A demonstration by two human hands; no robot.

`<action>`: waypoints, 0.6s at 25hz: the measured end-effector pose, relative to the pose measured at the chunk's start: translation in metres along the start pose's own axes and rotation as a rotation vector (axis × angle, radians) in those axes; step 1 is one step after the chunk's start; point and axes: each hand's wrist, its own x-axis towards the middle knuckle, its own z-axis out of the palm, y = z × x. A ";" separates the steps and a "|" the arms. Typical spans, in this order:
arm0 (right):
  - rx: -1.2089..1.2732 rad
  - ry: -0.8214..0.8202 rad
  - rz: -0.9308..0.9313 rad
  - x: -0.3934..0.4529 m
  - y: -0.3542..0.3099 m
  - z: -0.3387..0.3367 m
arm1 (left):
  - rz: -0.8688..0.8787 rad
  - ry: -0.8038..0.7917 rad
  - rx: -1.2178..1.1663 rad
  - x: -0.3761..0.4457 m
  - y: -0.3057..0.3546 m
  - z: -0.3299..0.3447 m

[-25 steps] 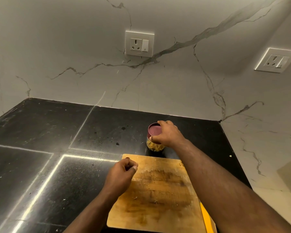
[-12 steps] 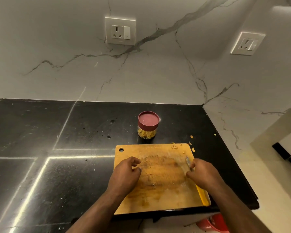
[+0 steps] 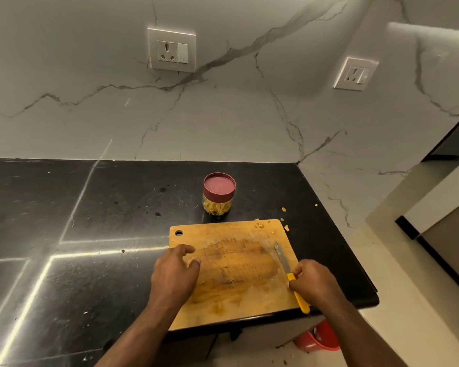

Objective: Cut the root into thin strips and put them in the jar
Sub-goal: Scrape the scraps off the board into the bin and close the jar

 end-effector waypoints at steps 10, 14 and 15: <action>0.338 0.198 -0.036 0.006 0.019 0.005 | -0.315 0.098 -0.246 -0.001 0.005 0.004; 0.418 0.205 -0.073 0.013 0.036 0.001 | -0.470 0.105 -0.486 0.004 0.012 -0.005; 0.429 0.207 -0.086 0.015 0.040 0.000 | -0.492 0.102 -0.547 -0.001 0.017 -0.009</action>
